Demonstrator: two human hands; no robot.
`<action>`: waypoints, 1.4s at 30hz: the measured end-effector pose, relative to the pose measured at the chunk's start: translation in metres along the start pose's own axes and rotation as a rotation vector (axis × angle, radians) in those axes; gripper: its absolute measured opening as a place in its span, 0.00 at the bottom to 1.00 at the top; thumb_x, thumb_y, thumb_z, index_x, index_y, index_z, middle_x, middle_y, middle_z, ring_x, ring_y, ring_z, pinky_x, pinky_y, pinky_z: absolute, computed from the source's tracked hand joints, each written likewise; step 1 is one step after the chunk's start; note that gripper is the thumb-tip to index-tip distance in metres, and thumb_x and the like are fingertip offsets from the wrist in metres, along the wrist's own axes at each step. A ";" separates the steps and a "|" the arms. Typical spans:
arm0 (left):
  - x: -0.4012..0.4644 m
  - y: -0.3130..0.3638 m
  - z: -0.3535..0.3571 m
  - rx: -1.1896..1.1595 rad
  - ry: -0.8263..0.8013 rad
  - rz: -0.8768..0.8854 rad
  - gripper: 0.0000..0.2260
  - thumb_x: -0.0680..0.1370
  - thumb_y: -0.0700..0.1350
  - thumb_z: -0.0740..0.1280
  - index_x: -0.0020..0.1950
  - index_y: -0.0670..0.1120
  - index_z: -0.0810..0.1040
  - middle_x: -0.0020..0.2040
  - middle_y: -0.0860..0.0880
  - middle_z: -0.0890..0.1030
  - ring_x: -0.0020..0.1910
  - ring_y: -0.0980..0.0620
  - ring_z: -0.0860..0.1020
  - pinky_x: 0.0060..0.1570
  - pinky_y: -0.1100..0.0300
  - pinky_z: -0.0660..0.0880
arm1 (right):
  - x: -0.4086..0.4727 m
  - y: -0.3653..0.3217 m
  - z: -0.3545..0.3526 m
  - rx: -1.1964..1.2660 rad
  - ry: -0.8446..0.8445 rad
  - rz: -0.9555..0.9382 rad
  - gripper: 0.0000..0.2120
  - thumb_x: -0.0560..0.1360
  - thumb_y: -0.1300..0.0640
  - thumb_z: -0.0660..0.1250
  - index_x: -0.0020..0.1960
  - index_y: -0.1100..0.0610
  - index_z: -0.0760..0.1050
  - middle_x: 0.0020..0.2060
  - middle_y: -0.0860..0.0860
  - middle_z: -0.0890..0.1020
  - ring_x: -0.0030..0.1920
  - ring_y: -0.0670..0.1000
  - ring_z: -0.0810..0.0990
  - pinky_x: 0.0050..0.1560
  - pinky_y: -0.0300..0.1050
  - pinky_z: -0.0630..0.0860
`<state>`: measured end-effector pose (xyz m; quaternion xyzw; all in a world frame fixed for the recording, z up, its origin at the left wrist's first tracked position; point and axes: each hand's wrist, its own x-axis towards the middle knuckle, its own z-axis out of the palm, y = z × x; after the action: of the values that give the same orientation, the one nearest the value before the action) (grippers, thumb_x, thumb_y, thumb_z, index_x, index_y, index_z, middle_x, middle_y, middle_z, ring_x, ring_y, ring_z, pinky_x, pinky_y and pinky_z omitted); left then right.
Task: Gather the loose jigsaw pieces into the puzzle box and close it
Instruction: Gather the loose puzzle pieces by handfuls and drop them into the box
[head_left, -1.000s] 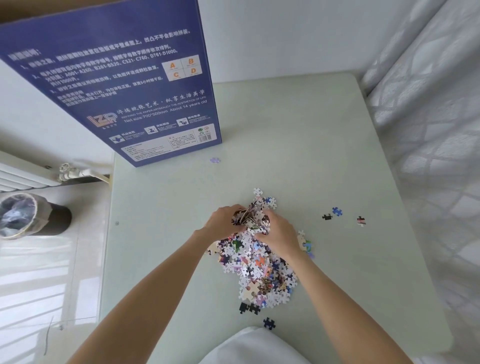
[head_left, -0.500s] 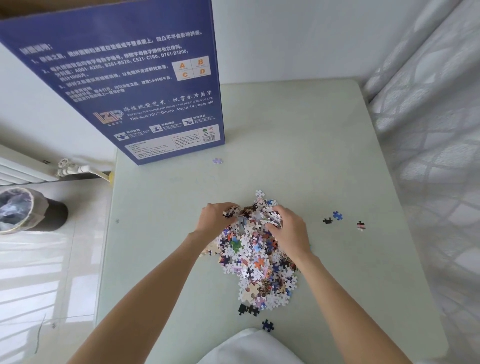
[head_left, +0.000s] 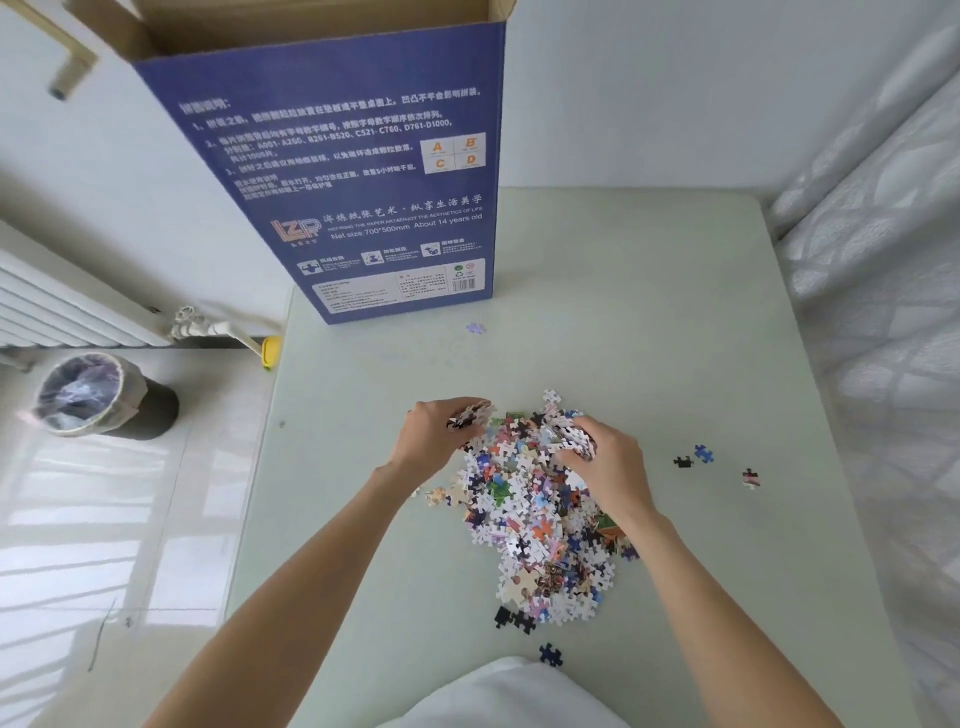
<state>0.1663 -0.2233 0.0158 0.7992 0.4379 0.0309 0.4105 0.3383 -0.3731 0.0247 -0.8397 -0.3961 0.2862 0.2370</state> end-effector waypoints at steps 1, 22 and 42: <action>-0.004 0.004 -0.004 -0.015 0.010 0.012 0.14 0.74 0.46 0.70 0.60 0.52 0.79 0.51 0.52 0.84 0.38 0.59 0.79 0.34 0.78 0.69 | -0.002 -0.004 -0.004 0.013 0.004 -0.014 0.24 0.72 0.55 0.71 0.66 0.58 0.71 0.63 0.53 0.77 0.62 0.52 0.76 0.65 0.45 0.68; 0.070 0.128 -0.307 0.237 0.747 0.694 0.12 0.75 0.45 0.69 0.58 0.51 0.80 0.49 0.53 0.84 0.46 0.58 0.81 0.47 0.62 0.77 | 0.056 -0.172 -0.123 0.194 0.142 -0.453 0.16 0.67 0.59 0.76 0.53 0.55 0.78 0.39 0.41 0.81 0.38 0.34 0.76 0.40 0.27 0.69; 0.092 0.101 -0.346 0.397 0.412 0.266 0.11 0.68 0.56 0.73 0.45 0.52 0.81 0.43 0.53 0.83 0.45 0.52 0.78 0.47 0.54 0.75 | 0.176 -0.353 -0.163 -0.373 0.139 -0.925 0.16 0.71 0.57 0.71 0.58 0.49 0.76 0.49 0.50 0.82 0.47 0.52 0.78 0.51 0.47 0.72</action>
<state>0.1491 0.0333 0.2850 0.8910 0.4008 0.1593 0.1415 0.3523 -0.0576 0.3118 -0.6214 -0.7544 0.0188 0.2107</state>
